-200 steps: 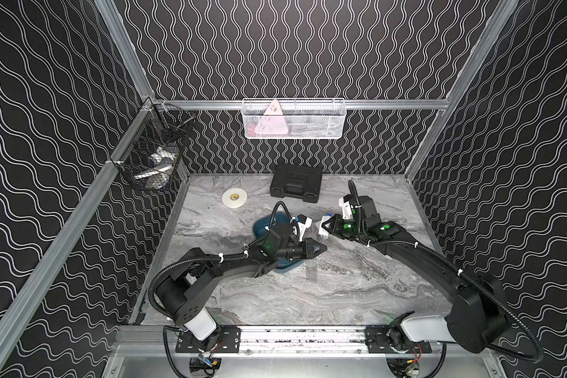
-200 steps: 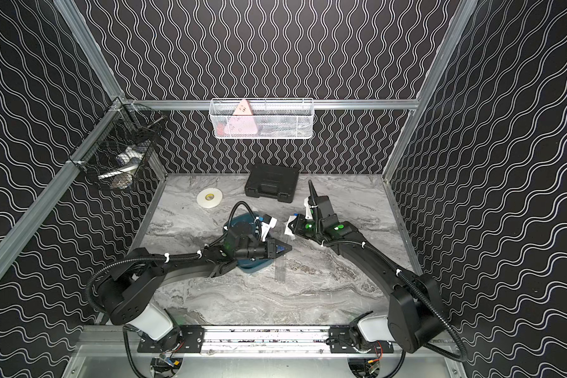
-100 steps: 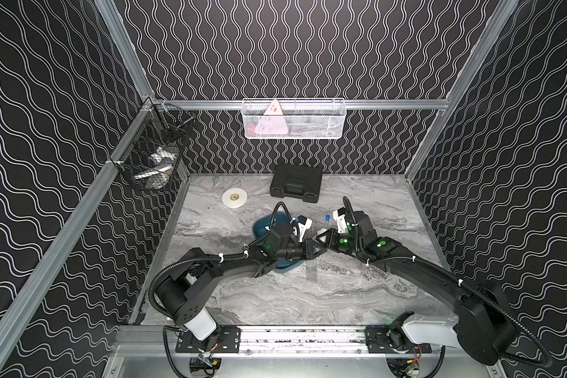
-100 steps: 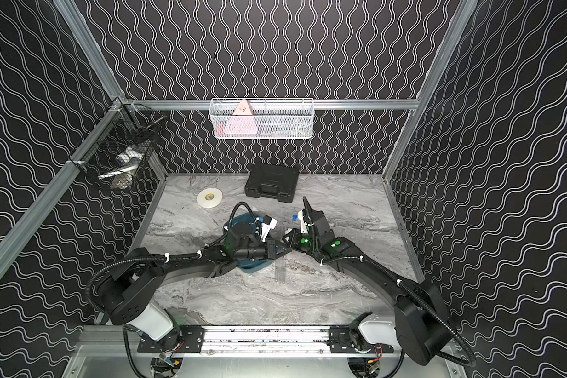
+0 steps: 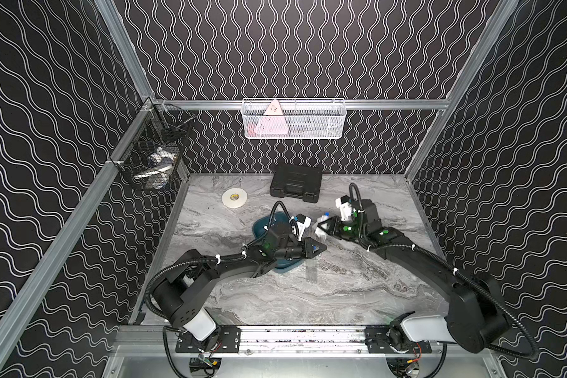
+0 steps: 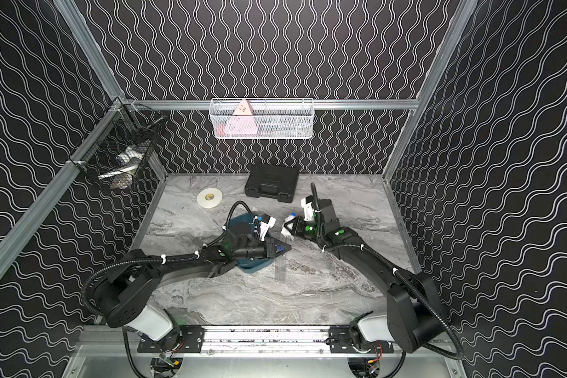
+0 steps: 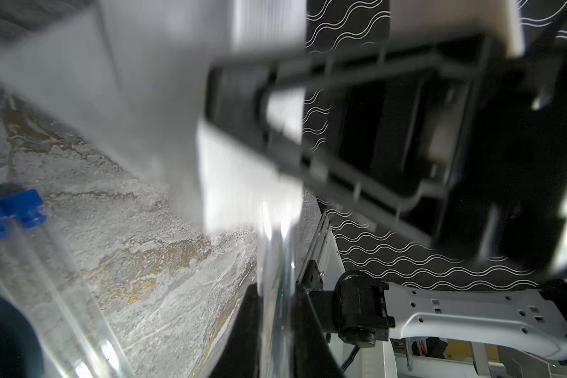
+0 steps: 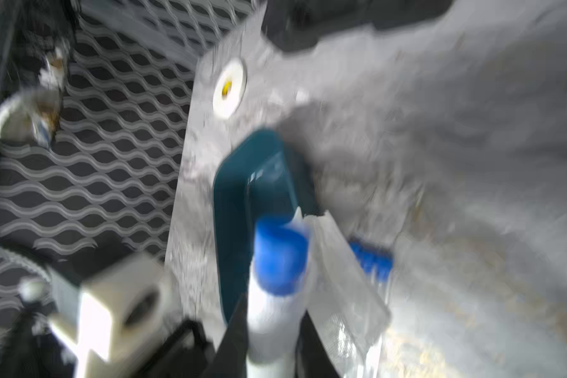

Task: Wipe the exteriors of test tubes
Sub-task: Wipe the dirt from the test tube.

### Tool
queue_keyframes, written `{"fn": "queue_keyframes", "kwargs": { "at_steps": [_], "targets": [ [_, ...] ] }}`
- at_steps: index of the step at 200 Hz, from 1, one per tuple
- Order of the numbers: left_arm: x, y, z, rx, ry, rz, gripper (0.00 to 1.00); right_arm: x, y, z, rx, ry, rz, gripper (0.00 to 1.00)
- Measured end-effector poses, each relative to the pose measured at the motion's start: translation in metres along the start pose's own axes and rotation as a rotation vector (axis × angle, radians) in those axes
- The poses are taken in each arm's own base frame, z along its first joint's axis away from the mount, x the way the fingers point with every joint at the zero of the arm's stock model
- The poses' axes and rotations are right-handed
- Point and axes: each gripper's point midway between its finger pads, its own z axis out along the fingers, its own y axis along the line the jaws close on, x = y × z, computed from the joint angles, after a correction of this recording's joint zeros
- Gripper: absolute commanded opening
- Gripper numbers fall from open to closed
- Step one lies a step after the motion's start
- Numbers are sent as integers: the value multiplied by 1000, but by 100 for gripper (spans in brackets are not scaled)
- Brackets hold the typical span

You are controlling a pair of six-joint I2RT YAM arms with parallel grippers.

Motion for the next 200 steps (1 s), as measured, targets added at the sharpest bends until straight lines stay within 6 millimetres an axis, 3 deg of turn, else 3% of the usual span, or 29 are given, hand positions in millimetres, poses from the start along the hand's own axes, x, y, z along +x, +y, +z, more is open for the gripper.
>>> {"fn": "queue_keyframes", "kwargs": {
  "at_steps": [24, 53, 66, 97, 123, 140, 176, 200],
  "targets": [
    [0, 2, 1, -1, -1, -1, 6, 26, 2, -1, -18, 37, 5, 19],
    [1, 3, 1, 1, 2, -1, 6, 26, 2, -2, -9, 18, 11, 19],
    [-1, 1, 1, 6, -5, 4, 6, 17, 0, -3, -4, 10, 11, 20],
    [-1, 0, 1, 10, -7, 6, 6, -36, -7, -8, -23, -65, 29, 20],
    [-2, -1, 0, 12, -11, 6, 6, -47, -3, -8, -46, -62, -2, 20],
    [-3, -1, 0, 13, -12, 6, 6, -36, -1, -7, -66, -38, -18, 20],
    [-2, 1, 0, 10, -8, 2, 6, 25, 4, -1, -112, 63, -24, 20],
    [3, 4, 1, 7, 15, -9, 6, 30, 2, 0, -121, 53, -10, 20]
  ]
}}
